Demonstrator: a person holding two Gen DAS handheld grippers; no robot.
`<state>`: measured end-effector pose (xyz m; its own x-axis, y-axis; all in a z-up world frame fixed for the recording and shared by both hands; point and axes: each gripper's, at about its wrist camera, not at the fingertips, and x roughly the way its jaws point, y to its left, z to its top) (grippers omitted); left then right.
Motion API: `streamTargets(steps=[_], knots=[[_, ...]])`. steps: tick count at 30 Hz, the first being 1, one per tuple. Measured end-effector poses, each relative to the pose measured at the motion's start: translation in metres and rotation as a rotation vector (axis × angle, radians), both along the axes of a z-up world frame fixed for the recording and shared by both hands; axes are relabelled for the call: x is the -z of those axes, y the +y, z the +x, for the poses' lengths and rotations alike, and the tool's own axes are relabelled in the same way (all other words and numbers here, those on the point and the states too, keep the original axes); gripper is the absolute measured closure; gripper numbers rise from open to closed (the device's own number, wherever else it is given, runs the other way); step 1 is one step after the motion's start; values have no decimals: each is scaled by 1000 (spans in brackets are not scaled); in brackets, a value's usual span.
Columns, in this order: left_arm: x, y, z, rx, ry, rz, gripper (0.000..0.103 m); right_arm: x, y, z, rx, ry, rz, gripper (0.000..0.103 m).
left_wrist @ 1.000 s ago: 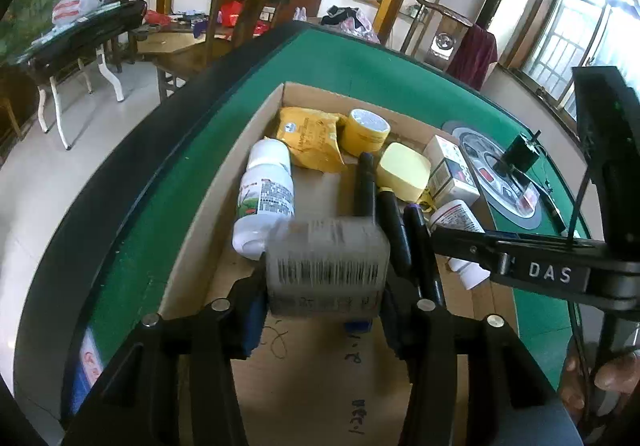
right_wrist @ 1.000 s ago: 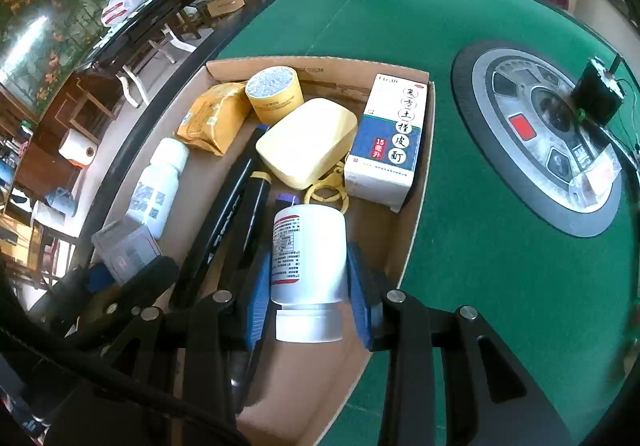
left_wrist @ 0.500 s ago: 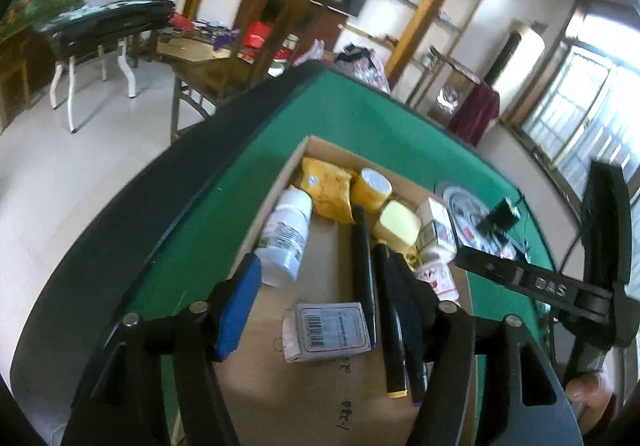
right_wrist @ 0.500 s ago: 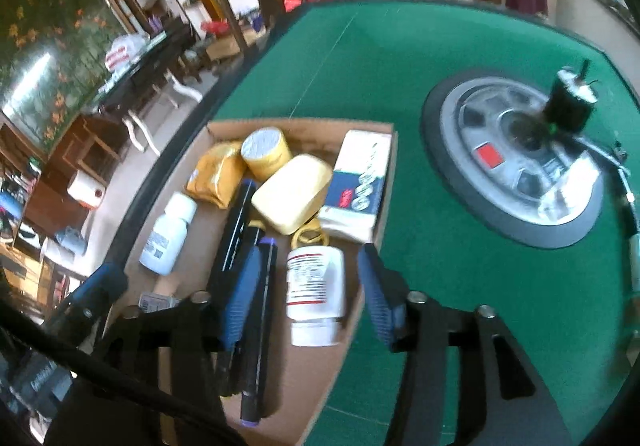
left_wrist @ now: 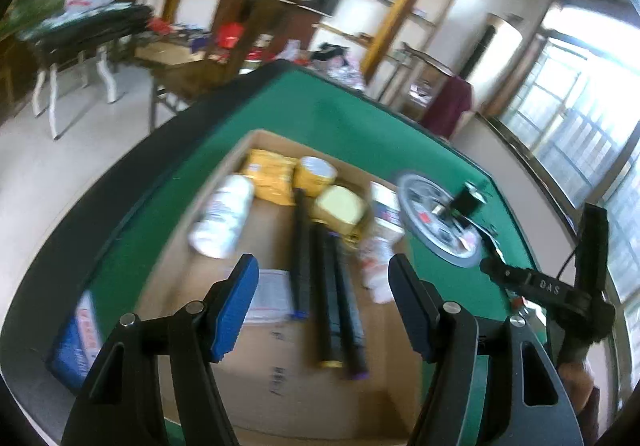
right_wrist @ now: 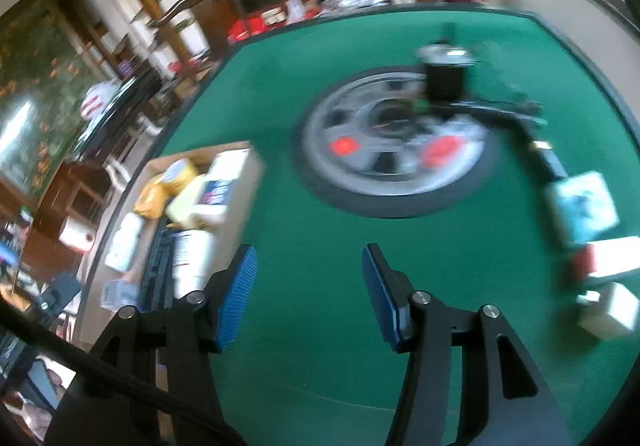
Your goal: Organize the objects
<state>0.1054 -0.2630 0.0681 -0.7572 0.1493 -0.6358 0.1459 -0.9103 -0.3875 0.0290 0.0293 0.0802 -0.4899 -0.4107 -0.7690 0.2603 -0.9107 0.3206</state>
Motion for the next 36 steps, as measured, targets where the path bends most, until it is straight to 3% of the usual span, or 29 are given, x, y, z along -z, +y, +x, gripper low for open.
streamTargets(steps=[6, 11, 17, 20, 22, 32, 36], knots=[[-8, 55, -3, 141, 22, -57, 42, -6, 102, -9, 194, 15, -12, 50], [-9, 98, -4, 248, 21, -90, 42, -3, 191, -36, 372, -30, -44, 46], [-6, 123, -5, 288, -10, -97, 42, 14, 236, -96, 401, -166, -129, 46], [-6, 128, -6, 283, -13, -112, 42, 29, 227, -120, 346, -255, -165, 46], [-7, 128, -5, 277, -14, -120, 42, 38, 208, -128, 282, -308, -134, 46], [4, 138, -14, 306, -57, -99, 42, 47, 61, -76, -197, -339, -102, 46], [8, 151, -14, 339, -76, -131, 42, 43, 33, -50, -305, -311, -117, 46]])
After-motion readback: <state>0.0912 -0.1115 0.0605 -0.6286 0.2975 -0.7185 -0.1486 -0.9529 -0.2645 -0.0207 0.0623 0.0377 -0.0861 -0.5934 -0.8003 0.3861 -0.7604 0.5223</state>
